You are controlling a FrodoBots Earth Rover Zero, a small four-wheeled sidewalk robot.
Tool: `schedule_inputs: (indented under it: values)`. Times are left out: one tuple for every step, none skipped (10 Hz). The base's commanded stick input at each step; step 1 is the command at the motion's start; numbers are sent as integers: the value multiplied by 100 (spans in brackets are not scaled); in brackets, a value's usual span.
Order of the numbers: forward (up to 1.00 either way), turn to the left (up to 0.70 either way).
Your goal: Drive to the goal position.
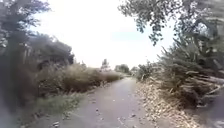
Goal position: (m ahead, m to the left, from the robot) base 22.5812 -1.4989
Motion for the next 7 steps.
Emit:
schedule_inputs:
  values:
    - [70,0]
    - [70,0]
    - [70,0]
    - [70,0]
    - [70,0]
    - [70,0]
    - [70,0]
